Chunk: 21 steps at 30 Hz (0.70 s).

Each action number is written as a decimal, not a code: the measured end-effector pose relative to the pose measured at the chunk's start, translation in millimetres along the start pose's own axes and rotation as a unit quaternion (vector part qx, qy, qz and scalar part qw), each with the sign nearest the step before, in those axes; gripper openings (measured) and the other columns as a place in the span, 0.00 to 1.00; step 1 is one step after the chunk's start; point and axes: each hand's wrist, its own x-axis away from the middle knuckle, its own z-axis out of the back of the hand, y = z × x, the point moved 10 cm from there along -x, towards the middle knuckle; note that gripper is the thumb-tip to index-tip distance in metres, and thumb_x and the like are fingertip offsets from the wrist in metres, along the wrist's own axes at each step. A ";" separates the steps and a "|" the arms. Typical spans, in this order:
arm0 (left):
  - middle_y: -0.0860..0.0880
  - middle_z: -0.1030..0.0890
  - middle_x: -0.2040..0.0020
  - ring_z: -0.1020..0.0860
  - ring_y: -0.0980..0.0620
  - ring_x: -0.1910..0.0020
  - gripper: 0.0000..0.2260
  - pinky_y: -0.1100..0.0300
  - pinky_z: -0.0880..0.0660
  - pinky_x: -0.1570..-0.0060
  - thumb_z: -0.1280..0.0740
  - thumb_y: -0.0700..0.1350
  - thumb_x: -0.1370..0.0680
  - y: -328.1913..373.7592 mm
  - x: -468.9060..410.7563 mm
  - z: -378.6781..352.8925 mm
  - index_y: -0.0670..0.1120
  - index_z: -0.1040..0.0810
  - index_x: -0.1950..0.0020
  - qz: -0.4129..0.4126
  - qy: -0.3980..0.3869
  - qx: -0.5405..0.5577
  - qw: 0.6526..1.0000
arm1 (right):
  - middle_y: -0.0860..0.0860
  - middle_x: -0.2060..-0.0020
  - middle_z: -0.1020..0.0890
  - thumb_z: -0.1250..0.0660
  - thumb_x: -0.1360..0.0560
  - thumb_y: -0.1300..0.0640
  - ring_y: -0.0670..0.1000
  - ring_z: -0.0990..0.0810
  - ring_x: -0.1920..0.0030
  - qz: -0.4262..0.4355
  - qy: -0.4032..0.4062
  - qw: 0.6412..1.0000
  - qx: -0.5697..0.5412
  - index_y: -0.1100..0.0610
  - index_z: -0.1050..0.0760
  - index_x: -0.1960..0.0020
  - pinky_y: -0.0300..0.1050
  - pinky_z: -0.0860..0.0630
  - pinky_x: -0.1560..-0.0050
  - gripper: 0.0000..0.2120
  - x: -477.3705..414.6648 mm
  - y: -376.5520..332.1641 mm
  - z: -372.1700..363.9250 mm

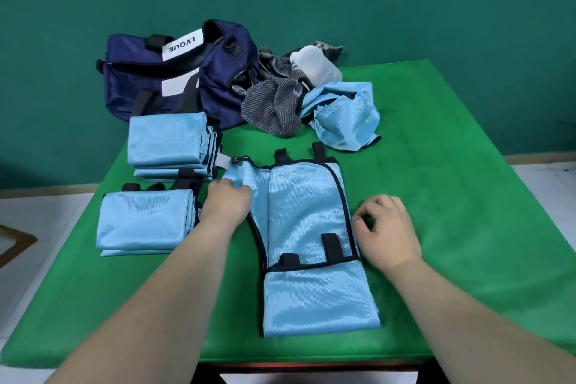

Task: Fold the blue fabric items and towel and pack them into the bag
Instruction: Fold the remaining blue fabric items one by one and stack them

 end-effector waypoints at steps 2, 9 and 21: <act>0.38 0.27 0.34 0.25 0.47 0.63 0.23 0.57 0.30 0.67 0.40 0.47 0.23 3.3 2.3 0.8 0.39 0.29 0.30 -0.024 0.006 0.012 1.000 | 0.43 0.57 0.26 0.35 0.26 0.52 0.48 0.32 0.49 0.003 0.002 1.000 -0.002 0.49 0.22 0.57 0.48 0.30 0.42 0.05 0.5 -0.6 0.3; 0.59 0.28 0.35 0.34 0.56 0.31 0.17 0.54 0.37 0.31 0.39 0.45 0.19 79.9 63.6 10.5 0.51 0.26 0.30 -0.237 0.037 0.083 0.967 | 0.43 0.58 0.26 0.42 0.29 0.46 0.47 0.32 0.49 -0.001 -0.004 1.000 -0.009 0.49 0.21 0.58 0.48 0.30 0.43 0.12 1.3 -2.4 2.3; 0.64 0.28 0.32 0.32 0.64 0.32 0.12 0.62 0.38 0.28 0.39 0.46 0.17 96.4 79.9 -65.2 0.54 0.20 0.37 -0.374 -0.142 -0.020 0.916 | 0.44 0.53 0.24 0.43 0.28 0.43 0.49 0.29 0.46 0.037 0.002 0.999 0.015 0.50 0.20 0.53 0.50 0.29 0.41 0.16 3.0 -10.0 3.0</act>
